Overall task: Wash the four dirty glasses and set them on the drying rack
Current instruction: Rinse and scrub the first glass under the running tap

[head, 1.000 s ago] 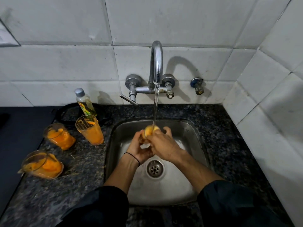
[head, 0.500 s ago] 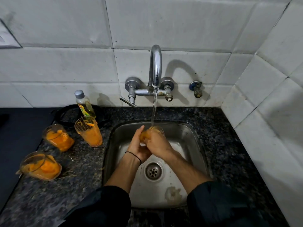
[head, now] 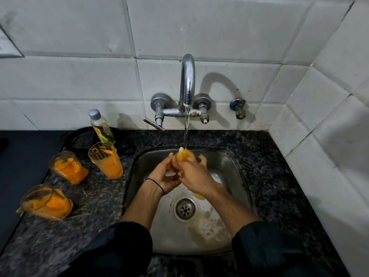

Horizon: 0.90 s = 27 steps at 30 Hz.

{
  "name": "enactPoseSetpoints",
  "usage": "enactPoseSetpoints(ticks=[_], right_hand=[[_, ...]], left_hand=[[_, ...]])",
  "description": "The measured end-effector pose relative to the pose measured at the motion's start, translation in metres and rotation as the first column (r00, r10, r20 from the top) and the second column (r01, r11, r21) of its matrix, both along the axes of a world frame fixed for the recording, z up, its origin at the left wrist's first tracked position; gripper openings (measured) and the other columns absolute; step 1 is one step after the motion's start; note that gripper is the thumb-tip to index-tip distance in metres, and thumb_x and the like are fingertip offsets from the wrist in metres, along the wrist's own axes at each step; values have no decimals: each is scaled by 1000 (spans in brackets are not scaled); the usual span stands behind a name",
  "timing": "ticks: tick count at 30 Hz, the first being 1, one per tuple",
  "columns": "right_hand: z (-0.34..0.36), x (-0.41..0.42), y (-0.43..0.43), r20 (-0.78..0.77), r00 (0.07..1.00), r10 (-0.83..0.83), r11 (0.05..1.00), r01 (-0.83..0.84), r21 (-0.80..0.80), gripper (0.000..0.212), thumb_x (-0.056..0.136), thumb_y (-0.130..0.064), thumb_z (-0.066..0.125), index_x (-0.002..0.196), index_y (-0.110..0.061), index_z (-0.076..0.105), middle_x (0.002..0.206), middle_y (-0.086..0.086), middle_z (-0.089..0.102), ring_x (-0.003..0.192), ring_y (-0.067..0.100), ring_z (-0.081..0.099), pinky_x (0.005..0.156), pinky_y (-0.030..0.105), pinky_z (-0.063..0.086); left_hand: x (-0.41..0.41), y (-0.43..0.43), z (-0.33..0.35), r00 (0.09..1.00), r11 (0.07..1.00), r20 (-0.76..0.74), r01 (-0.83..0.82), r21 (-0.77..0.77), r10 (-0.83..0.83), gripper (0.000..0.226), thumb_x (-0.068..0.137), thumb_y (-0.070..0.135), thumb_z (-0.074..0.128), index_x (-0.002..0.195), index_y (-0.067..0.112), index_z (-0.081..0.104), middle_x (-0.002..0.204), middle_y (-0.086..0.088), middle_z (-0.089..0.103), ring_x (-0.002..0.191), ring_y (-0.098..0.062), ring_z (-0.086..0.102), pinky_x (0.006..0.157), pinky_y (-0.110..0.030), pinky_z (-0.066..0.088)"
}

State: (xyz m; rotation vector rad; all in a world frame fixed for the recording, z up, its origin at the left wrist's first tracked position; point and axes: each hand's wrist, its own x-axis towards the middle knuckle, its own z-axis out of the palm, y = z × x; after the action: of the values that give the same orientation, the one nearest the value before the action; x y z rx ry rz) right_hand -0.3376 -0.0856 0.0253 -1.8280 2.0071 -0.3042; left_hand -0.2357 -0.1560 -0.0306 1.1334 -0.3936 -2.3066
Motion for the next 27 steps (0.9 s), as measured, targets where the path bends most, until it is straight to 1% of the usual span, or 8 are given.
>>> enactPoseSetpoints(ticks=[6,10,16,20,21,23,25,27], right_hand=[[-9,4,-7,220,967,-126,990,135,-28,23,96,-16,51,116,-17,64,114,9,68,109,28,63,96,43,50],[-16,-1,-1,-32,997,72,994,-74,-84,38,93,-10,53,128,-21,60,131,6,61,126,27,48,113,45,27],[-16,7,-10,308,945,-111,988,137,-66,16,94,-17,55,98,-19,70,103,2,71,101,21,65,92,42,51],[-23,2,-1,289,957,-5,992,42,-121,19,92,-6,56,95,-22,65,106,-2,68,109,18,58,96,32,37],[-22,3,1,508,857,-82,982,158,-108,17,93,-6,59,100,-20,67,107,0,69,107,16,60,92,27,39],[-22,8,0,882,387,-269,882,467,64,8,95,-18,65,101,-14,68,103,8,72,97,19,65,79,23,47],[-24,11,-5,885,-138,-444,683,588,434,31,95,-42,62,96,-13,72,97,13,75,86,24,68,71,30,52],[-28,10,-11,736,-461,-495,550,489,677,44,96,-52,56,104,-11,70,103,18,74,83,28,69,68,33,53]], left_hand=[[-1,11,-1,997,1000,-78,-12,17,13,38,93,38,49,102,9,71,106,-17,69,100,-32,63,97,-46,45],[4,7,-6,995,997,-82,-58,60,63,54,92,49,57,128,9,64,131,-20,63,122,-34,58,99,-48,50],[4,11,-6,1000,1000,-12,-11,1,11,50,84,48,58,112,9,71,121,-19,64,117,-33,57,112,-46,35],[7,11,0,997,992,-7,-79,-100,79,31,95,35,55,98,8,69,90,-14,70,86,-27,65,82,-39,54],[6,11,1,995,981,-17,-100,-166,99,23,96,27,54,99,8,66,92,-14,68,85,-26,64,77,-37,55],[3,15,3,987,944,-40,-162,-287,157,17,91,11,56,108,12,57,96,-15,63,87,-28,62,74,-39,55],[-1,19,2,970,892,-24,-234,-387,244,45,80,-2,61,117,18,47,100,-17,59,86,-29,60,71,-41,52],[-4,27,6,971,847,-15,-215,-486,238,57,69,-5,62,117,22,46,101,-19,55,86,-32,57,70,-40,49]])
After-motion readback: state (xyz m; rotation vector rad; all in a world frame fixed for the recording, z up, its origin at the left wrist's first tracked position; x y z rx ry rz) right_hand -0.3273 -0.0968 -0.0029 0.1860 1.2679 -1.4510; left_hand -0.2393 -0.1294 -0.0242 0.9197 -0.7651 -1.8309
